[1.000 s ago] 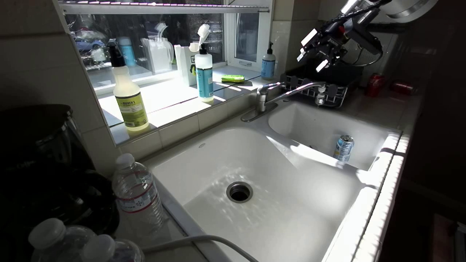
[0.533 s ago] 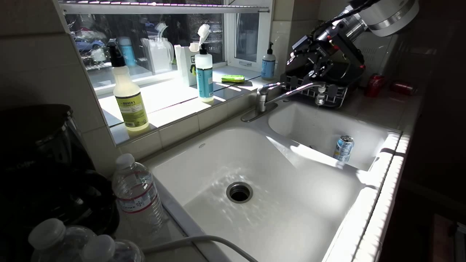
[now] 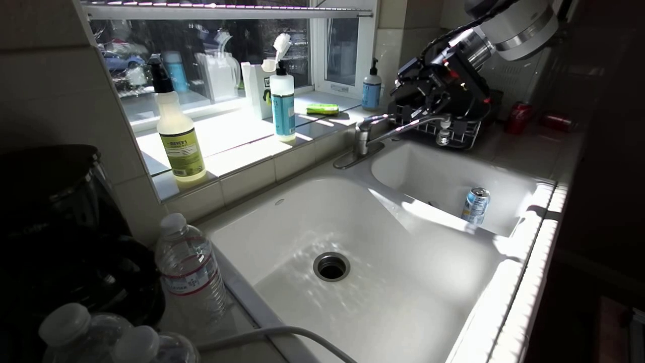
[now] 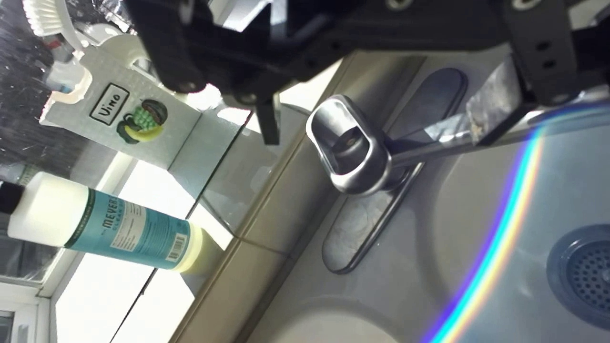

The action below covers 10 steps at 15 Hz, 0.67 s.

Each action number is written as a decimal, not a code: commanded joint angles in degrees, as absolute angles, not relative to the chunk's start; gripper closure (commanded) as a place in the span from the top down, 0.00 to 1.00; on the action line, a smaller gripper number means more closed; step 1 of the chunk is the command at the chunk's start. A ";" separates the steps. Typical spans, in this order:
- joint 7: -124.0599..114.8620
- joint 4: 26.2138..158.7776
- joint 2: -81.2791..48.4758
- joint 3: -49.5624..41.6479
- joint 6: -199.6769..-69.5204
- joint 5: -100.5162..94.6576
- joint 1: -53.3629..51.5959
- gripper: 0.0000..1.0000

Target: Move the tap nozzle to the right then lift up the tap faucet

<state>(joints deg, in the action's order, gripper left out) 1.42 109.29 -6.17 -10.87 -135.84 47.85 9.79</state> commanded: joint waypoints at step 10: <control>-7.62 103.84 -9.30 -9.42 -133.60 40.92 8.97 1.00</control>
